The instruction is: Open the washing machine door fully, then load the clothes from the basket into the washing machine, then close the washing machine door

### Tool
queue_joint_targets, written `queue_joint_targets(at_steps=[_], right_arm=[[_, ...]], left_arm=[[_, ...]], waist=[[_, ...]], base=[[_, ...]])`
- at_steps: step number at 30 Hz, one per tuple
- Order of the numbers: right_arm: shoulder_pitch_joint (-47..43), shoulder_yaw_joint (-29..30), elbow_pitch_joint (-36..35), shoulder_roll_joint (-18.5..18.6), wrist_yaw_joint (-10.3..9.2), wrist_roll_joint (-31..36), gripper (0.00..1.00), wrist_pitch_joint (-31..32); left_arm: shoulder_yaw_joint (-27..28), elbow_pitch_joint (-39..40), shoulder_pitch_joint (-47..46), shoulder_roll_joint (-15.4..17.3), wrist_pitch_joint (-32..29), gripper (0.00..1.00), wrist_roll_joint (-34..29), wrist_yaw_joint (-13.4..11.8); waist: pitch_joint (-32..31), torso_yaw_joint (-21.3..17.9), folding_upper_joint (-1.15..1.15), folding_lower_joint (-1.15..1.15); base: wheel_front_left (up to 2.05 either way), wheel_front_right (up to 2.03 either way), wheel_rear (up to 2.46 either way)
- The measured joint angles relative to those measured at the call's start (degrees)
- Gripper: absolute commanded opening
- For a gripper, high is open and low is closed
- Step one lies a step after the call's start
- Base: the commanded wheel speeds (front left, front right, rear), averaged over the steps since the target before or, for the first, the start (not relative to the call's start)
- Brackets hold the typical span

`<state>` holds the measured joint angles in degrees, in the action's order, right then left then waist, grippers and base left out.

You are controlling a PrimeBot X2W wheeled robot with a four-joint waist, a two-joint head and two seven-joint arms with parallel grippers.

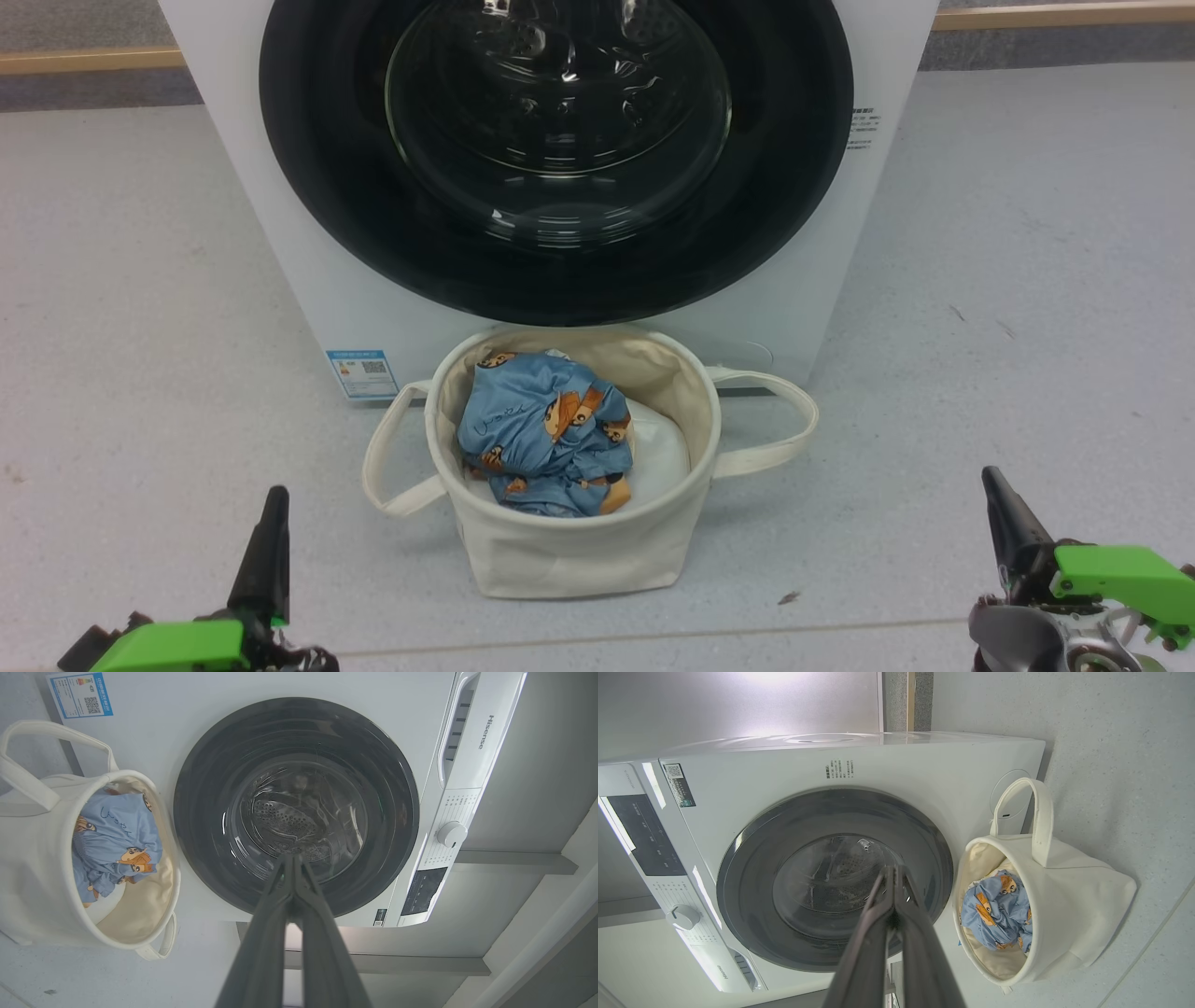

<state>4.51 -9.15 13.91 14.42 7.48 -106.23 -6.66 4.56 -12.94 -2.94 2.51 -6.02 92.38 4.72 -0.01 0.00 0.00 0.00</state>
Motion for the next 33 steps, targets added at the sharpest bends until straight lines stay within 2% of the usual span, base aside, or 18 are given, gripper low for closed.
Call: queue_joint_targets(at_steps=[31,32,33], right_arm=[[0.0,0.0,0.0,0.0,0.00,0.0,0.00,0.0],[0.0,0.0,0.0,0.0,0.00,0.0,1.00,0.0],[-0.1,-0.1,0.6,-0.2,0.01,0.0,1.00,0.0]], left_arm=[[0.0,0.0,0.0,0.0,0.0,0.00,0.0,0.0],[0.0,0.0,0.0,0.0,0.0,1.00,0.0,0.0],[-0.1,-0.6,0.1,0.0,0.1,1.00,0.0,0.0]], waist=[[0.0,0.0,0.00,0.00],[0.0,0.0,0.00,0.00],[0.0,0.0,0.00,0.00]], base=[[0.00,0.00,0.00],[0.00,0.00,0.00],[0.00,0.00,0.00]])
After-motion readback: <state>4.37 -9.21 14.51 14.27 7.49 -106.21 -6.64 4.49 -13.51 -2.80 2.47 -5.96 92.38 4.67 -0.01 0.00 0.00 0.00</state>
